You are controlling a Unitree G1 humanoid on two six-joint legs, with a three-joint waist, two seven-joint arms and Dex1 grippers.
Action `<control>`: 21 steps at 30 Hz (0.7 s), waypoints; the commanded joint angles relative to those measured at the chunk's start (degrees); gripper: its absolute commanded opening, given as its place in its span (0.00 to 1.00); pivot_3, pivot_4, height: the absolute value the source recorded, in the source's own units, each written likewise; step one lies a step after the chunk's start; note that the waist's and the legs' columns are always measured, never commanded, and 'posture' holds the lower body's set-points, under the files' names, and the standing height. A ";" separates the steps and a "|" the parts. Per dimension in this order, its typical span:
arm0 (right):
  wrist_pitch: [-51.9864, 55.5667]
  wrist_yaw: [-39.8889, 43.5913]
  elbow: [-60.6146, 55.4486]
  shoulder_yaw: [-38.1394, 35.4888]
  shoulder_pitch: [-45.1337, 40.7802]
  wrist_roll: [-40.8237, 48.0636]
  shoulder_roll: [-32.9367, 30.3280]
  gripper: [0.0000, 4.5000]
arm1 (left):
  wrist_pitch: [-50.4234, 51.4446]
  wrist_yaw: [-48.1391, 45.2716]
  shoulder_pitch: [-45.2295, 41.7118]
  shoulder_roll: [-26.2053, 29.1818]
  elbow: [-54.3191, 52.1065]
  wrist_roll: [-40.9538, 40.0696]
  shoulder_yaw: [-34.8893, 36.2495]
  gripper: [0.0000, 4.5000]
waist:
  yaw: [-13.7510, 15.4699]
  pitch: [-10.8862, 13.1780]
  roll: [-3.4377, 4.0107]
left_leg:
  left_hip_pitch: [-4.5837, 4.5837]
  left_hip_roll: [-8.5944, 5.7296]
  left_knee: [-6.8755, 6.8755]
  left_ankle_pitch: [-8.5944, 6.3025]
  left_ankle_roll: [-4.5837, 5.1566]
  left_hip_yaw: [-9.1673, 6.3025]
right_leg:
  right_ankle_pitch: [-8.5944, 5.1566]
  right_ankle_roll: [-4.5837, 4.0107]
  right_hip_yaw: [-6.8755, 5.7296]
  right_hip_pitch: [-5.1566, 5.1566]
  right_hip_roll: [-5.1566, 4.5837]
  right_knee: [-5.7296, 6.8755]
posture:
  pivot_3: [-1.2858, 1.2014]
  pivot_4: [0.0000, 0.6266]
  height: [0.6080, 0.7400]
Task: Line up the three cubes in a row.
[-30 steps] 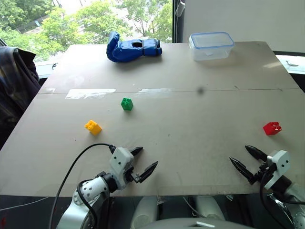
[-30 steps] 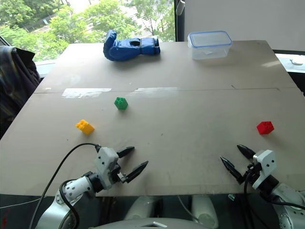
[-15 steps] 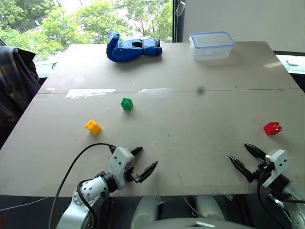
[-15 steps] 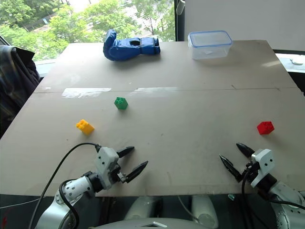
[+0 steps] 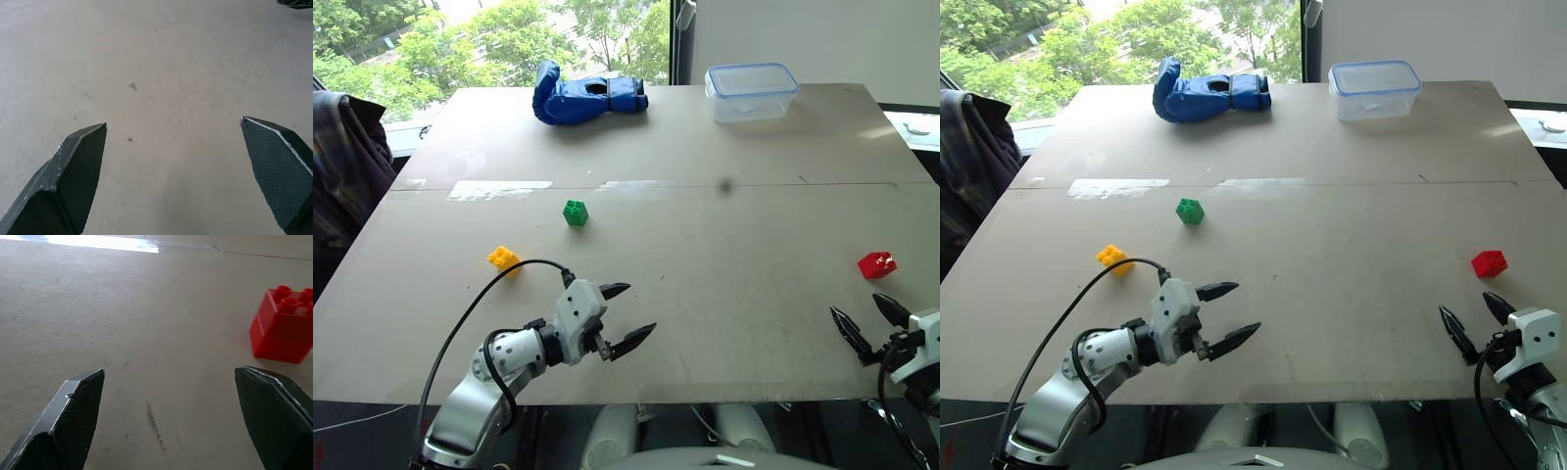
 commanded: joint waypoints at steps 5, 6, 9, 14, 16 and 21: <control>4.07 -2.40 6.60 -3.88 -8.54 1.27 -3.13 0.97 | 9.04 -4.77 -10.22 3.39 -4.86 -9.70 0.50 1.00 | -0.15 -0.01 0.03 | -0.03 0.01 0.00 0.00 0.00 0.01 | 0.01 0.00 0.00 -0.04 0.06 0.03 | 0.52 0.24 1.00; 4.20 -2.01 7.86 -3.39 -10.26 1.03 -3.46 0.97 | 9.64 -5.30 -12.34 3.26 -4.27 -10.15 0.05 1.00 | -0.14 -0.01 0.05 | -0.03 -0.01 0.01 0.00 0.00 0.02 | 0.01 0.00 0.00 -0.04 0.08 0.03 | 0.52 0.24 1.00; 5.90 -0.93 9.61 -2.63 -13.67 1.54 -3.88 0.97 | 10.88 -6.40 -16.51 3.05 -3.22 -10.60 -0.95 1.00 | -0.10 -0.02 0.05 | -0.03 -0.04 0.01 0.01 0.00 0.02 | 0.02 0.01 0.01 -0.03 0.09 0.04 | 0.52 0.24 1.00; 6.23 -1.39 13.90 -2.54 -17.56 -0.16 -4.25 0.97 | 11.56 -7.99 -19.66 3.37 -2.85 -10.01 -2.47 1.00 | -0.10 -0.01 0.04 | -0.06 -0.04 0.01 0.01 -0.01 0.01 | 0.02 0.03 0.02 -0.04 0.10 0.04 | 0.52 0.24 1.00; 5.89 -0.85 14.77 -2.40 -18.01 -0.88 -4.47 0.97 | 11.41 -8.45 -19.82 4.09 -3.12 -8.97 -2.99 1.00 | -0.10 -0.01 0.05 | -0.08 -0.04 0.01 0.03 -0.04 0.00 | 0.02 0.03 0.02 -0.06 0.10 0.03 | 0.52 0.24 1.00; 5.06 -0.54 17.58 -2.71 -20.20 -1.68 -4.55 0.92 | 12.69 -8.04 -20.03 4.69 -4.87 -9.76 -2.61 1.00 | -0.15 -0.01 0.05 | -0.13 -0.04 0.02 0.02 -0.03 0.01 | 0.03 0.03 0.05 -0.11 0.09 0.03 | 0.52 0.24 1.00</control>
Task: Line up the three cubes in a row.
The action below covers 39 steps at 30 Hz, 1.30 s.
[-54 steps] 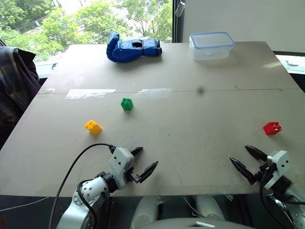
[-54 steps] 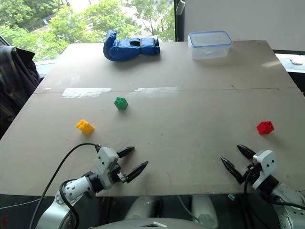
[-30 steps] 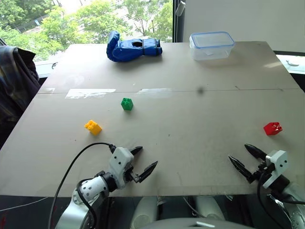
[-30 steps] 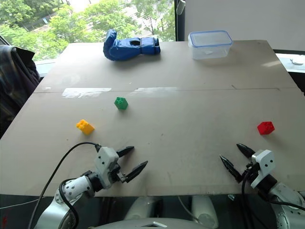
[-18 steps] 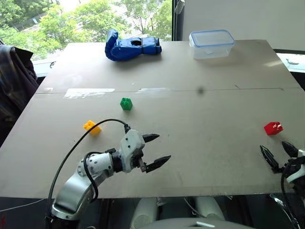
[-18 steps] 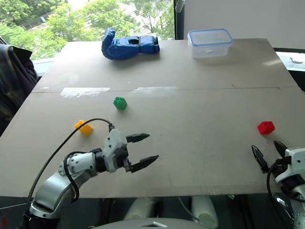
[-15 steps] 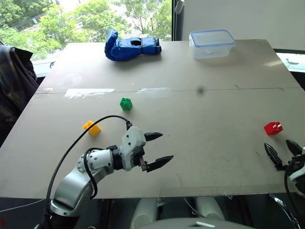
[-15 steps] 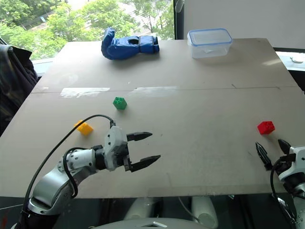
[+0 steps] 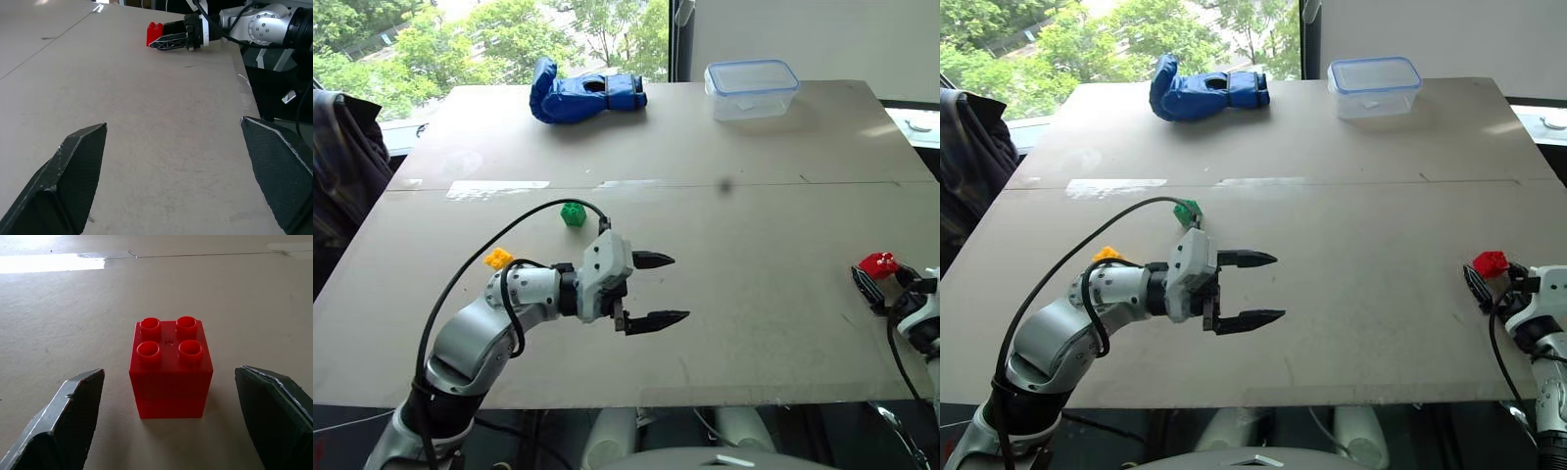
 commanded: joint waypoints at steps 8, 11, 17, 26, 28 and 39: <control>-1.31 0.30 0.39 -0.31 -2.69 -1.30 -0.64 0.29 | 0.70 -0.19 -1.37 0.35 -1.92 -0.44 0.13 1.00 | 0.01 0.00 0.00 | 0.00 0.00 0.16 0.00 0.01 0.01 | 0.00 0.00 0.02 0.00 0.02 0.10 | 0.52 0.24 1.00; 1.86 -2.27 -7.51 3.26 -1.48 -1.99 1.93 0.29 | -0.48 -0.18 -1.26 0.44 0.29 0.75 0.63 1.00 | -0.10 0.00 0.00 | -0.01 0.00 0.19 0.00 0.00 0.00 | 0.00 0.00 0.02 0.00 0.02 0.13 | 0.52 0.24 1.00; 8.62 -13.49 -23.45 13.77 -0.25 -7.67 10.78 0.29 | -4.44 -0.56 -2.35 -0.17 6.49 4.66 0.11 1.00 | -0.16 0.00 0.01 | -0.02 0.05 0.21 0.04 -0.07 -0.02 | -0.01 -0.02 0.09 -0.23 0.11 0.52 | 0.52 0.24 1.00; 17.19 -30.47 -33.86 25.77 -1.49 -20.12 22.49 0.29 | -7.26 -1.53 -3.96 -1.94 9.40 6.59 -0.95 1.00 | 0.07 0.00 -0.04 | -0.56 -0.09 0.61 0.25 -0.43 -0.07 | 0.00 -0.01 0.06 -0.74 0.01 0.94 | 0.52 0.24 1.00; 17.44 -29.29 -34.13 28.31 -1.64 -22.15 21.50 0.29 | -7.39 -1.93 -4.25 -2.21 9.43 6.61 -1.19 1.00 | -0.07 0.01 -0.05 | -0.57 -0.09 0.60 0.25 -0.44 -0.06 | -0.01 -0.01 0.07 -0.78 0.03 0.96 | 0.52 0.24 1.00; 20.51 -28.21 -34.52 28.36 -0.59 -20.24 23.23 0.29 | -8.88 -4.19 -3.27 -1.81 9.83 7.80 -1.38 1.00 | -0.22 0.00 -0.05 | -0.57 -0.09 0.59 0.16 -0.28 -0.05 | 0.00 -0.01 0.07 -0.82 0.05 1.01 | 0.52 0.24 1.00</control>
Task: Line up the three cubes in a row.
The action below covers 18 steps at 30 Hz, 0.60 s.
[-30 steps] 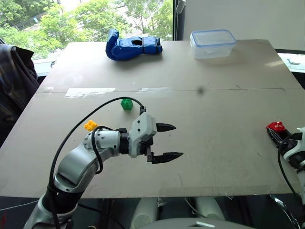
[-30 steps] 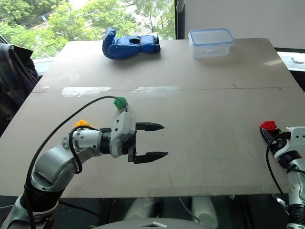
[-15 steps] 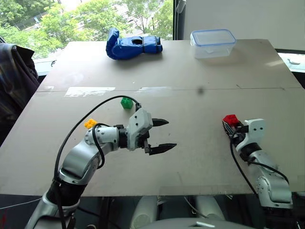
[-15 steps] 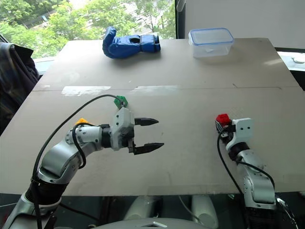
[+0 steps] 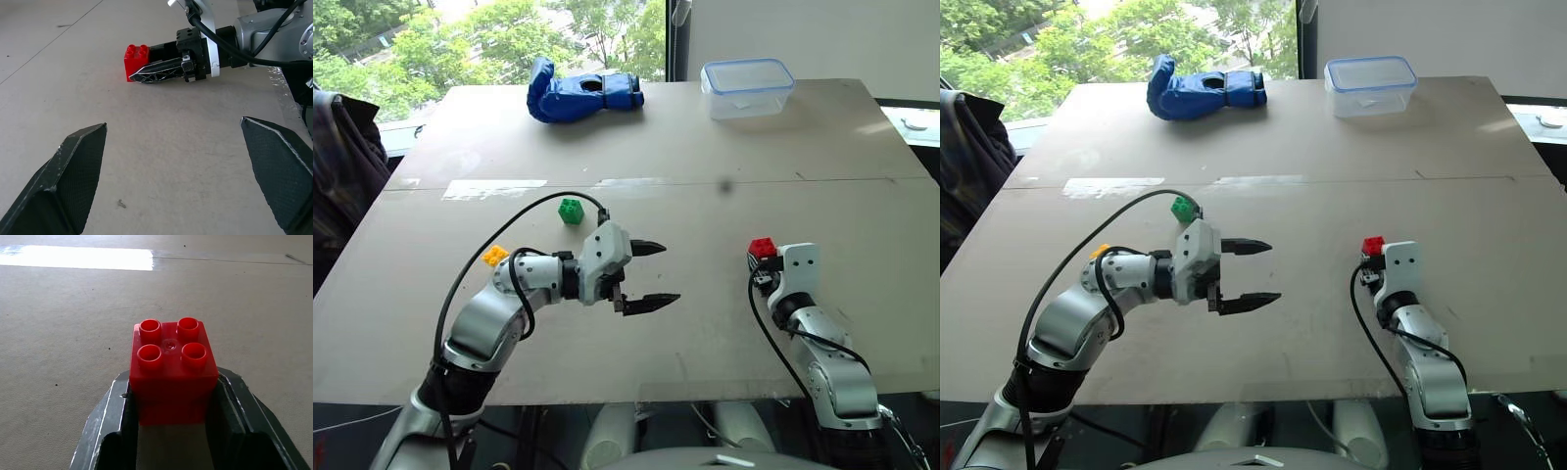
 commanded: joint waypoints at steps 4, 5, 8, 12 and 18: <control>0.67 0.19 -1.36 -0.17 0.49 0.98 1.22 0.40 | -1.58 -0.69 0.34 0.10 -0.73 0.31 0.47 1.00 | -0.03 0.00 0.00 | 0.00 0.01 0.00 0.00 0.00 0.00 | 0.00 0.00 0.00 0.00 0.01 0.02 | 0.52 0.24 1.00; 0.75 0.10 -1.21 -0.38 0.43 1.12 1.36 0.53 | -1.64 -0.73 0.37 0.09 -0.64 0.31 0.50 1.00 | -0.02 0.00 0.00 | 0.01 0.01 0.00 0.00 0.00 -0.01 | 0.00 0.00 0.00 0.00 0.01 0.02 | 0.52 0.24 1.00; 0.61 -0.18 -1.13 -0.93 0.33 1.23 1.63 0.79 | -1.75 -0.77 0.84 0.12 -0.64 0.54 0.39 1.00 | -0.02 -0.01 -0.01 | 0.01 0.01 0.00 0.00 0.01 0.00 | 0.00 0.00 0.00 0.00 0.02 0.02 | 0.52 0.24 1.00; 0.46 -0.58 -1.43 -1.06 0.54 1.15 1.79 0.99 | -1.58 -0.54 1.43 -0.16 -1.04 0.59 0.44 1.00 | 0.09 0.00 -0.02 | 0.01 0.01 0.01 0.00 0.01 0.00 | 0.00 0.00 0.00 0.00 0.00 0.02 | 0.52 0.24 1.00; 1.23 -0.59 -3.97 -2.75 1.97 1.68 1.02 0.99 | -1.45 0.88 2.27 -0.90 -1.14 0.14 1.89 1.00 | 0.05 -0.01 -0.02 | 0.00 0.01 0.00 0.00 0.01 -0.01 | 0.00 0.00 -0.01 0.00 0.00 0.02 | 0.52 0.24 1.00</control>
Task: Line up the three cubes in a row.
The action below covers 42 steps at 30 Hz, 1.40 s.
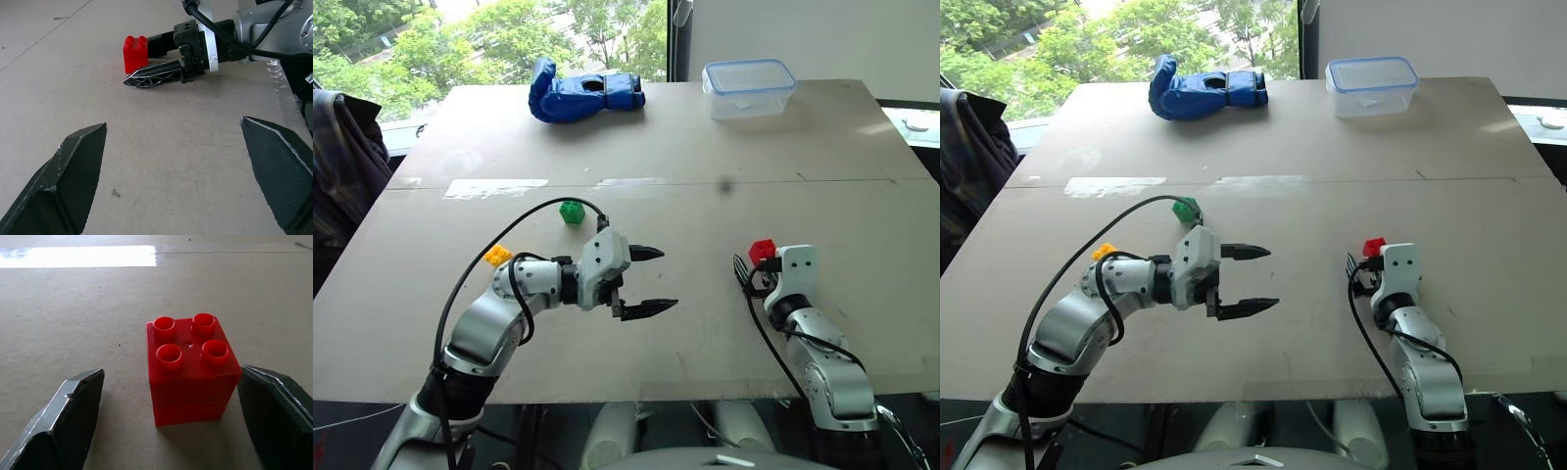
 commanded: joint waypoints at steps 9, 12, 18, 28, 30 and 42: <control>3.11 18.52 -10.29 -10.89 3.27 12.68 -16.64 0.99 | -0.16 4.78 6.21 -0.42 -4.23 -2.25 6.11 1.00 | -0.04 0.03 -0.04 | 0.01 0.00 0.02 -0.04 0.08 0.04 | 0.00 0.01 0.03 0.02 -0.01 -0.01 | 0.52 0.24 1.00; 5.39 28.55 -11.59 -14.95 3.42 20.16 -24.85 0.99 | -0.81 8.16 9.41 -2.81 -3.84 -3.23 9.32 1.00 | -0.06 0.03 -0.03 | 0.04 0.02 0.02 -0.05 0.09 0.03 | 0.00 0.01 0.01 0.04 0.01 0.01 | 0.52 0.24 1.00; 5.74 35.27 -12.72 -14.15 -1.26 28.44 -28.76 0.99 | -6.09 20.30 10.88 -9.74 -0.04 3.08 12.99 1.00 | 0.16 0.07 -0.25 | 0.09 0.10 0.05 -0.05 0.11 -0.03 | 0.01 -0.01 -0.06 0.12 0.08 0.02 | 0.52 0.24 1.00; -1.46 39.59 -12.47 -5.98 -5.69 28.30 -24.74 0.99 | -8.86 45.83 7.15 -19.11 8.23 17.43 17.38 1.00 | 0.35 0.10 -0.39 | 0.04 -0.01 0.09 -0.04 0.07 -0.11 | 0.03 0.01 -0.15 0.15 -0.06 -0.03 | 0.52 0.24 1.00; -2.49 39.34 -11.64 -4.45 -6.45 26.46 -24.73 0.99 | -8.72 47.91 5.36 -19.16 11.44 19.29 17.46 1.00 | 0.37 0.10 -0.39 | 0.04 -0.01 0.09 -0.03 0.06 -0.12 | 0.03 0.01 -0.15 0.15 -0.06 -0.02 | 0.52 0.24 1.00; -4.98 36.72 -10.69 -1.43 -7.01 22.63 -23.02 0.99 | -12.46 46.63 -6.46 -18.44 32.85 21.29 15.49 1.00 | 0.30 0.04 -0.51 | 0.00 -0.29 0.09 0.11 -0.18 -0.24 | 0.04 0.01 -0.26 0.14 -0.17 0.00 | 0.52 0.24 1.00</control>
